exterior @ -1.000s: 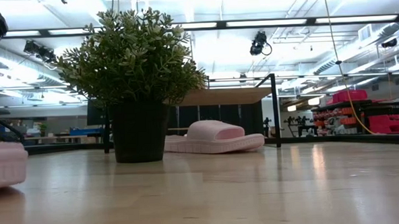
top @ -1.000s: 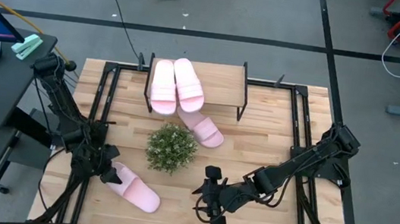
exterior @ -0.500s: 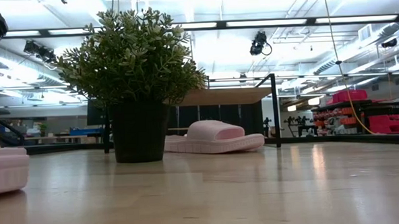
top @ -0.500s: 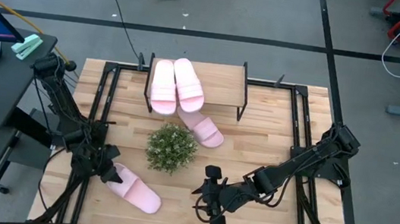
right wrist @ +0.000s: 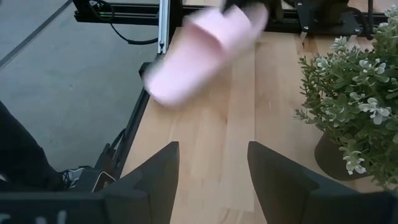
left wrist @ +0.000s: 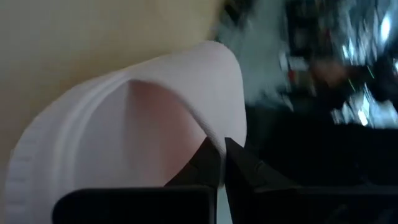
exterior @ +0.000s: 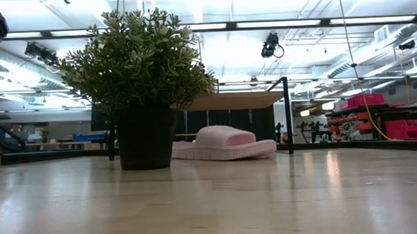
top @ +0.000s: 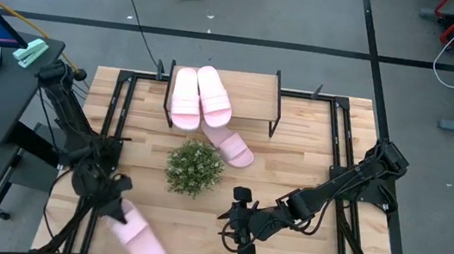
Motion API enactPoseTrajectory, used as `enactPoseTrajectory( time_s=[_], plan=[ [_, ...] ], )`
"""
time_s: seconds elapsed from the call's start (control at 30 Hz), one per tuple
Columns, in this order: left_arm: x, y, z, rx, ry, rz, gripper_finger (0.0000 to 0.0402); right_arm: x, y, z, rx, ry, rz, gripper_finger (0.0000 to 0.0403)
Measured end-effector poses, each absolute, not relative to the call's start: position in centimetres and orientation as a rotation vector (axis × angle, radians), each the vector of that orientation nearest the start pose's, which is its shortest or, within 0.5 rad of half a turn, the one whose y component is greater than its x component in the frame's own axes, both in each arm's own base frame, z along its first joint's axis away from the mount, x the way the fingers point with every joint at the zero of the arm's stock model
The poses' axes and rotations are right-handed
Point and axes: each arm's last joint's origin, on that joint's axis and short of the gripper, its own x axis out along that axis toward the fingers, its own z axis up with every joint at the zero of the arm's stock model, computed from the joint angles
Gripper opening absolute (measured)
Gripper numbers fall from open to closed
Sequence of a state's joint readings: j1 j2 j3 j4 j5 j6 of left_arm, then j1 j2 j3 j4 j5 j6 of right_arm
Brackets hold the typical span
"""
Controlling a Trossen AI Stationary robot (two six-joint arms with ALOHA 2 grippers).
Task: Pick and place slides into the shelf
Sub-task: Put the pink slide on the shelf
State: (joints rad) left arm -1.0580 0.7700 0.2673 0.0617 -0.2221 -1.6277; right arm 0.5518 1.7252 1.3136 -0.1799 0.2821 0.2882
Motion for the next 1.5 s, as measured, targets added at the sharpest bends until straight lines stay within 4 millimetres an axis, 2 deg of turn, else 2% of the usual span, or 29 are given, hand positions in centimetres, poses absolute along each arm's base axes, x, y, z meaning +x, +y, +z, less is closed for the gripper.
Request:
enactPoseTrajectory(
  time_s=[0.2, 0.4, 0.63, 0.93, 1.17, 1.4, 1.5],
  plan=[
    [8.7, -14.8, 22.4, -1.191, 0.911, -0.531, 0.0012, 33.5, 19.7, 26.8, 0.039, 0.573, 0.180, 0.0196],
    [10.2, -14.0, 25.7, -1.086, 0.824, -0.486, 0.0012, 33.5, 19.7, 26.8, 0.039, 0.573, 0.180, 0.0196],
    [12.2, -11.3, 30.6, -0.917, 0.774, -0.491, 0.0012, 33.5, 19.7, 26.8, 0.064, 0.575, 0.173, 0.0196],
    [12.4, -6.4, 35.7, -0.700, 0.738, -0.414, 0.0012, 33.3, 20.0, 26.8, 0.094, 0.578, 0.173, 0.0197],
    [13.5, -3.9, 37.4, -0.588, 0.668, -0.401, 0.0012, 33.2, 20.1, 26.9, 0.088, 0.571, 0.158, 0.0197],
    [17.1, -1.2, 37.7, -0.505, 0.659, -0.407, 0.0012, 33.1, 19.9, 27.2, 0.091, 0.559, 0.147, 0.0197],
    [18.3, 0.1, 38.6, -0.476, 0.625, -0.445, 0.0012, 33.1, 20.0, 27.2, 0.096, 0.561, 0.147, 0.0197]
  ],
)
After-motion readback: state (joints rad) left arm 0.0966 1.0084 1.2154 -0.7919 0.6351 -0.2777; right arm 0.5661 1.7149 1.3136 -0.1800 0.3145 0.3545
